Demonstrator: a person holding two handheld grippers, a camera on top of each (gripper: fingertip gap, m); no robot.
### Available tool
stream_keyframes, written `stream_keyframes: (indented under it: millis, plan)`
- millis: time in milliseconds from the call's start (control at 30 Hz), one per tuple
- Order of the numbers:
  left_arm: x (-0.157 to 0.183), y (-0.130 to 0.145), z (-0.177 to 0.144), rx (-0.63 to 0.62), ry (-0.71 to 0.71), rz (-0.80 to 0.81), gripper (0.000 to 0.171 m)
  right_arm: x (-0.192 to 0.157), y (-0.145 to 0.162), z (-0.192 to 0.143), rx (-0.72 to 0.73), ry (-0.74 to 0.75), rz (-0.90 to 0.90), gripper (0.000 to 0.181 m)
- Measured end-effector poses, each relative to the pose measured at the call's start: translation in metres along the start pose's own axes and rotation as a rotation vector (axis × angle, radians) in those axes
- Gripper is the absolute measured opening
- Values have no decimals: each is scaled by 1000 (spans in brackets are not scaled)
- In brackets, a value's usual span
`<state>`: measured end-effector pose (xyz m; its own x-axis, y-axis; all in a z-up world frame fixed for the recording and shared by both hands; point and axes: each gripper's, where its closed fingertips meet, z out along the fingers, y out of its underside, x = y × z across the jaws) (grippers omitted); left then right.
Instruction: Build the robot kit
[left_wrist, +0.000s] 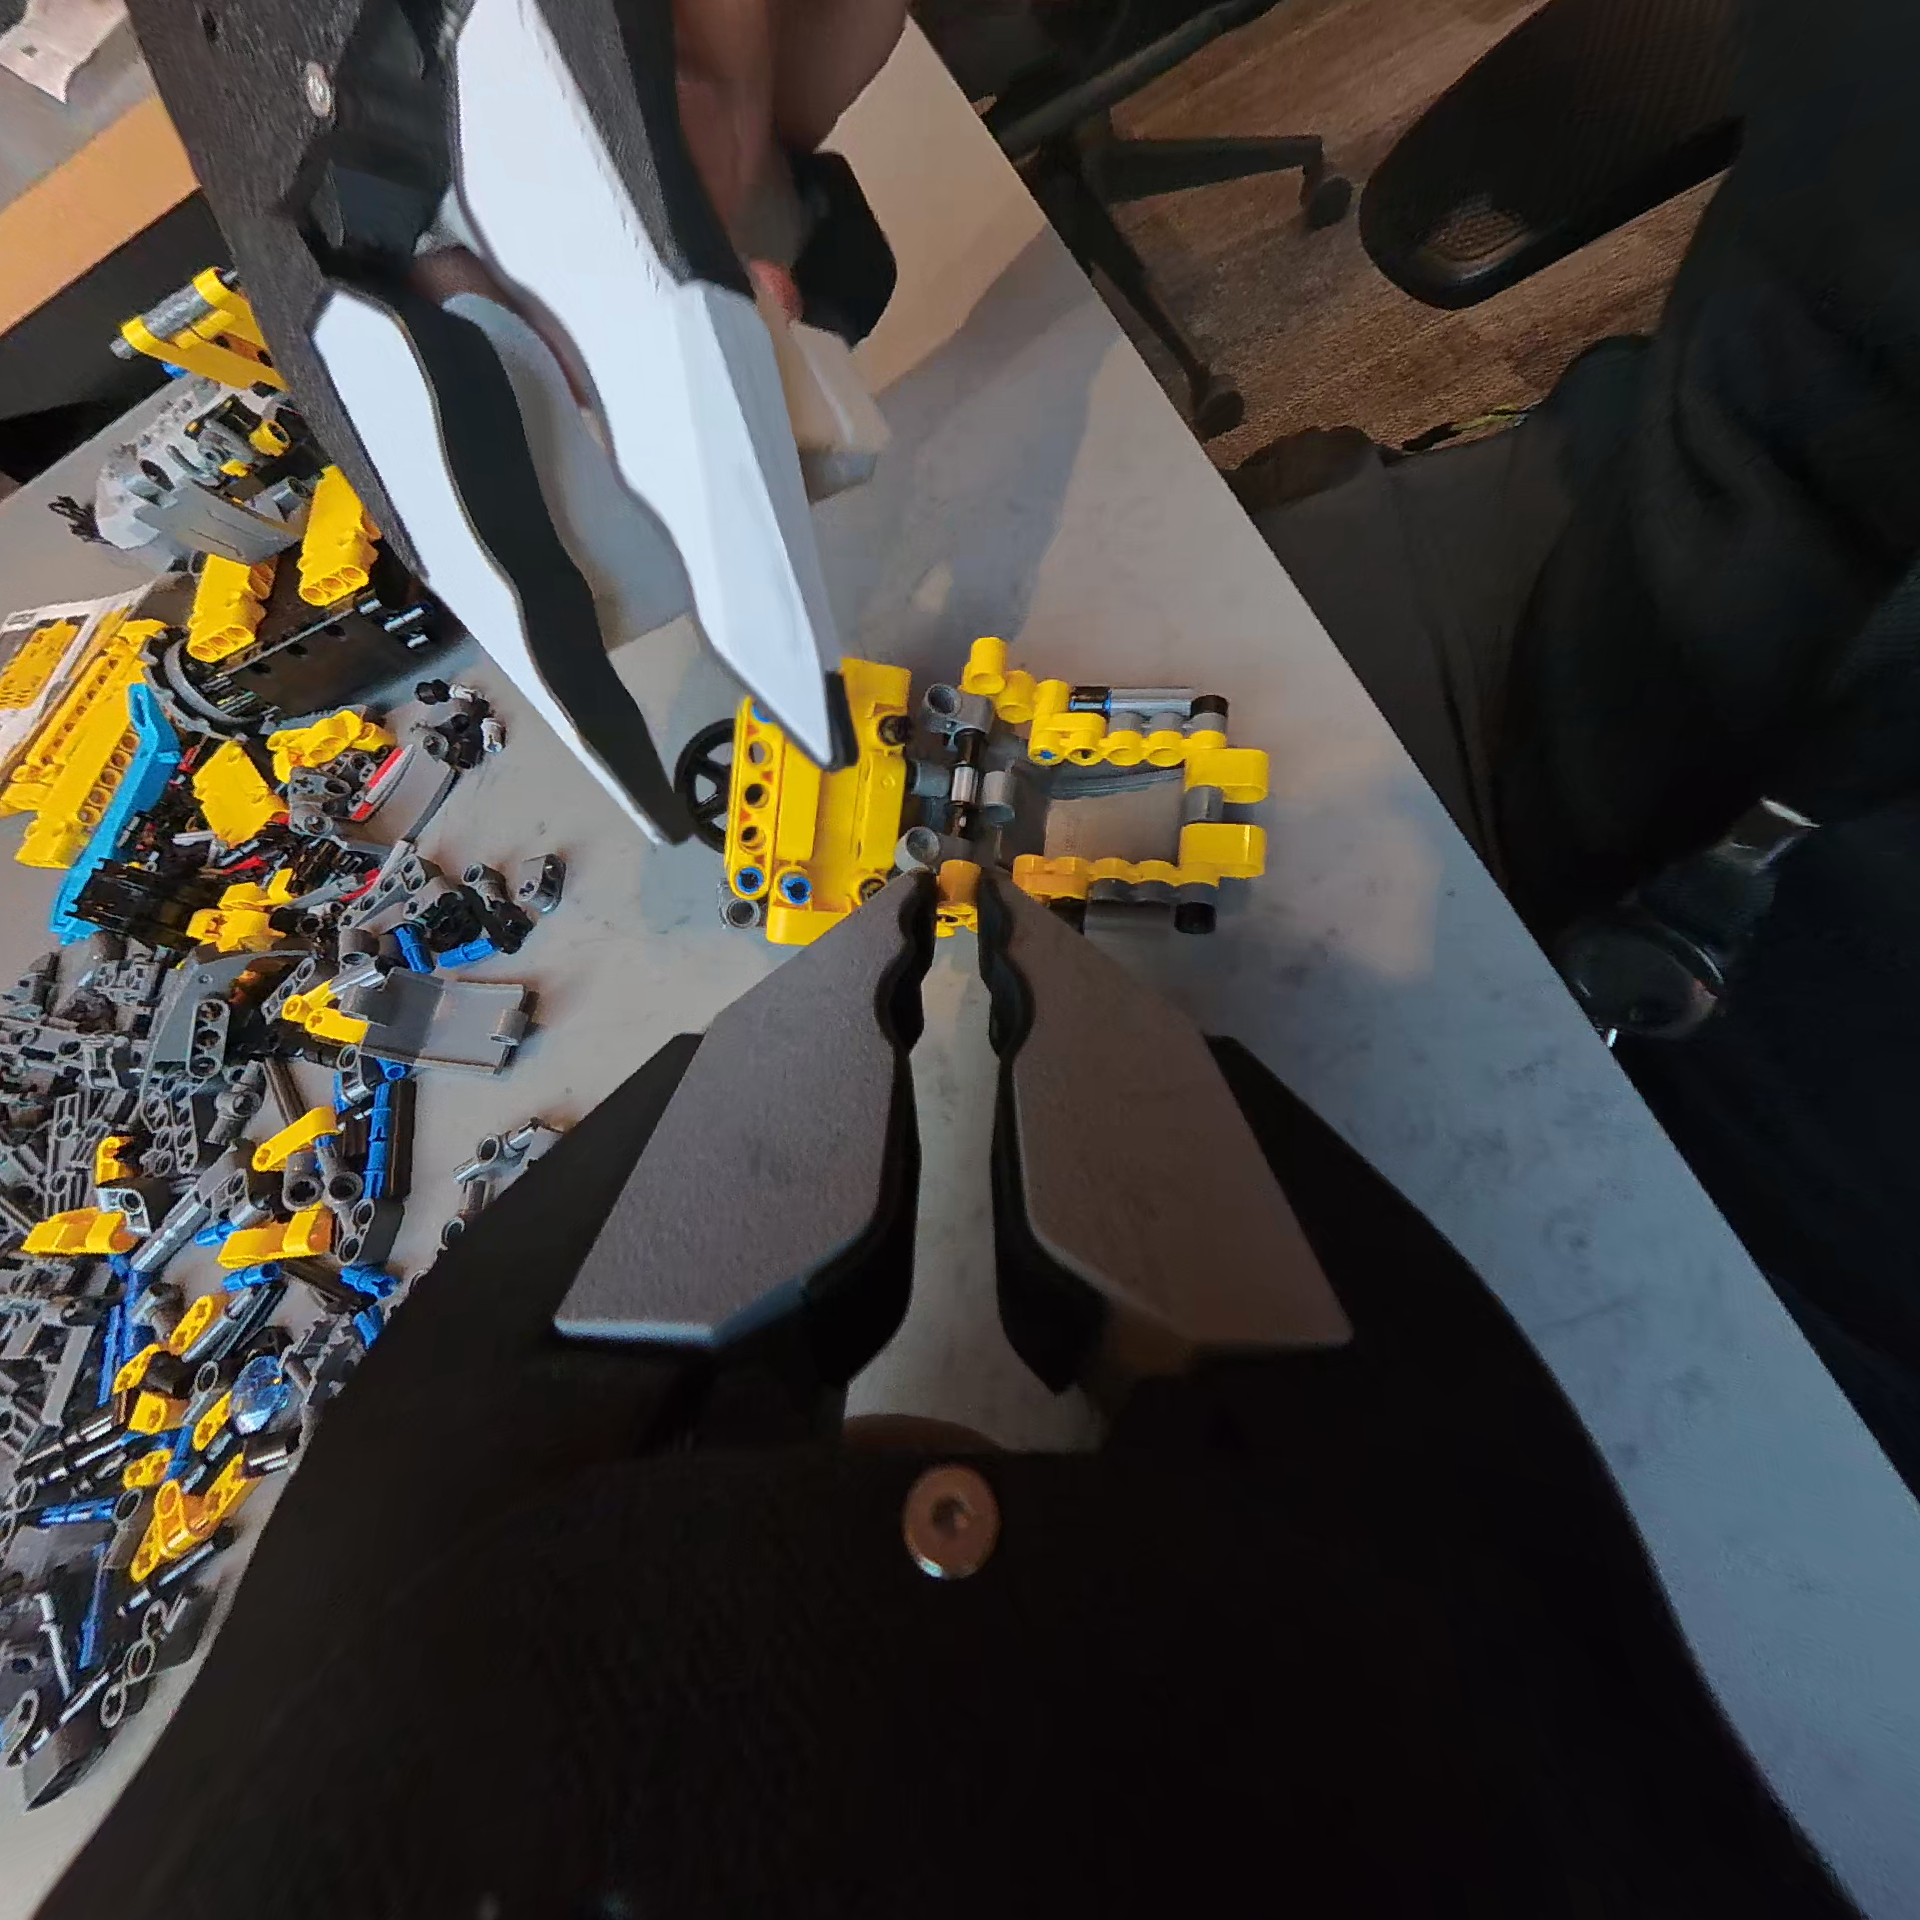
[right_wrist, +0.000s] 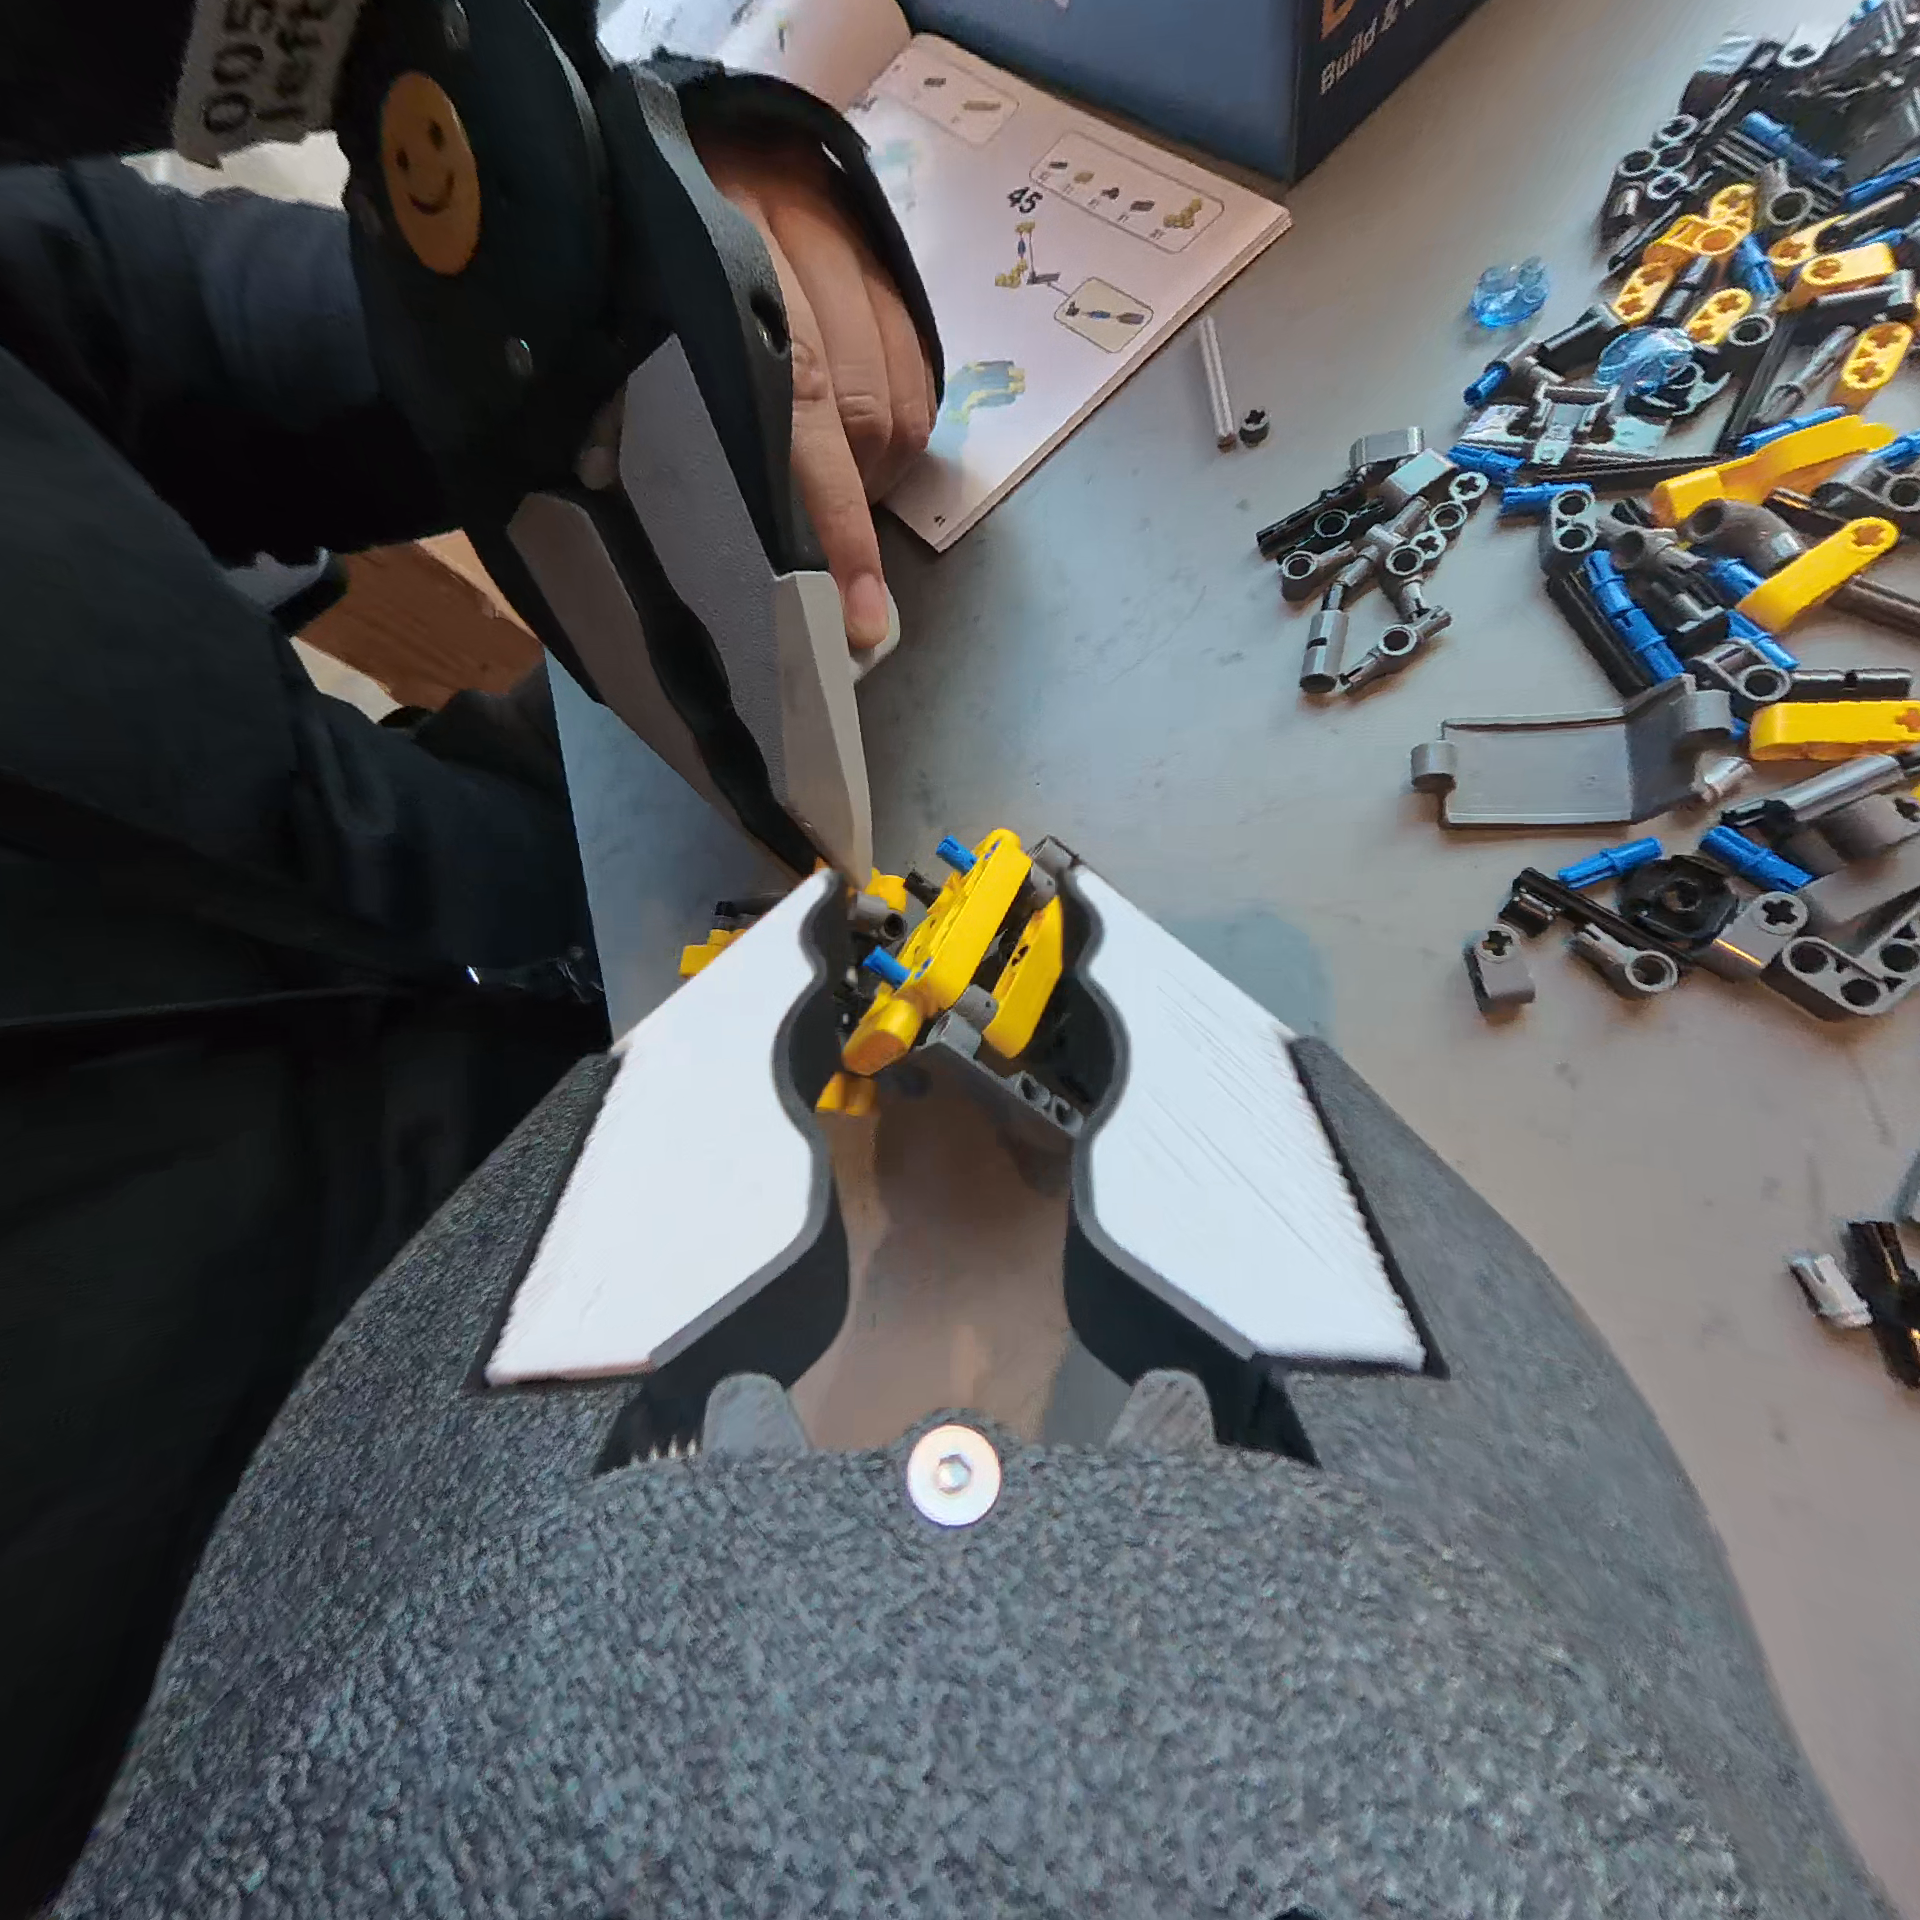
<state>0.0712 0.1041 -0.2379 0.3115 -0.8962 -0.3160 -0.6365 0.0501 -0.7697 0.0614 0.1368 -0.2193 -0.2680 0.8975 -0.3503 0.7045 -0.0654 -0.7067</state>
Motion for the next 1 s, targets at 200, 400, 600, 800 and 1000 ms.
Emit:
stream_keyframes:
  millis: [200,400,600,800,1000]
  plan:
    - [4,-1,-1,10,8,27,5,1,3,-12,65,130,40,68]
    - [6,-7,-7,60,-10,65,5,-11,-2,-34,241,259,46,60]
    - [10,-15,-15,133,-32,121,5,-46,25,-21,272,89,149,39]
    - [7,-18,-19,162,-82,139,5,-43,29,-6,260,141,174,25]
    - [1,-19,-21,171,-93,103,4,-42,26,-12,230,444,-103,37]
